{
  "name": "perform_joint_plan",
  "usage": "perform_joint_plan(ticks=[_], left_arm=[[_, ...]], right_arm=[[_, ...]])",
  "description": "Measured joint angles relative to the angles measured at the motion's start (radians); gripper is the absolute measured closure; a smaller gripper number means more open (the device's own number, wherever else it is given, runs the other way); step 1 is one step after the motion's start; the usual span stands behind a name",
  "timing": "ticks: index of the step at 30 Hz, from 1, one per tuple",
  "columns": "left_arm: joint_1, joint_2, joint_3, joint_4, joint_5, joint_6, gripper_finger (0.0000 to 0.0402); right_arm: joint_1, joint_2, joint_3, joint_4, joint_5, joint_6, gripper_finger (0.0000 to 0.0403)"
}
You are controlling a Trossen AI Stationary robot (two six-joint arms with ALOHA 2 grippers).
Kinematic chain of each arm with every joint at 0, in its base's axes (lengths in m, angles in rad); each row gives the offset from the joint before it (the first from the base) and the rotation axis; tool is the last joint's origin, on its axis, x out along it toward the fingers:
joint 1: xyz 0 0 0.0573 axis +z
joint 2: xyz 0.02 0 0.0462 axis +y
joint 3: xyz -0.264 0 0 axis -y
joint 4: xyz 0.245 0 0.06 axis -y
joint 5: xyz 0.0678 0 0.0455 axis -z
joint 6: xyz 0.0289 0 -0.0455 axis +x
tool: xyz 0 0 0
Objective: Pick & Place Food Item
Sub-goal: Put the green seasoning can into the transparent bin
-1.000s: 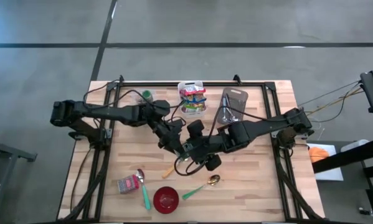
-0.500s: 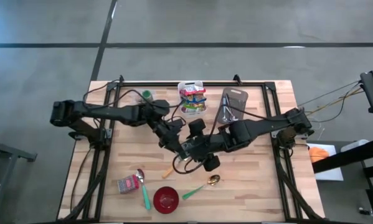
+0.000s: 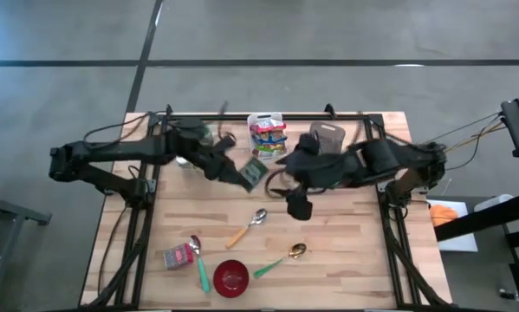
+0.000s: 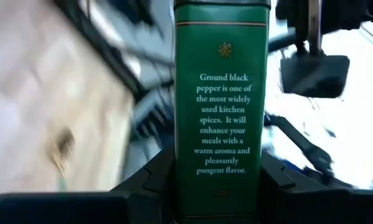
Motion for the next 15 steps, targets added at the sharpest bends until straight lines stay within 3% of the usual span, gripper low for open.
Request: perform_joint_plan(ticks=[8, 10, 15], left_arm=[[0.028, -0.093, 0.006, 0.059, -0.418, 0.311, 0.0273], [0.027, -0.092, 0.003, 0.168, -0.46, 0.37, 0.0273], [0.016, -0.086, 0.006, 0.42, -0.449, 0.46, 0.0273]], right_arm=[[-0.001, -0.051, 0.022, 0.315, 0.035, 0.176, 0.0072], [-0.007, -0.049, 0.011, 0.372, 0.066, 0.174, 0.0071], [-0.056, -0.017, 0.0, 0.393, 0.071, 0.217, 0.0071]])
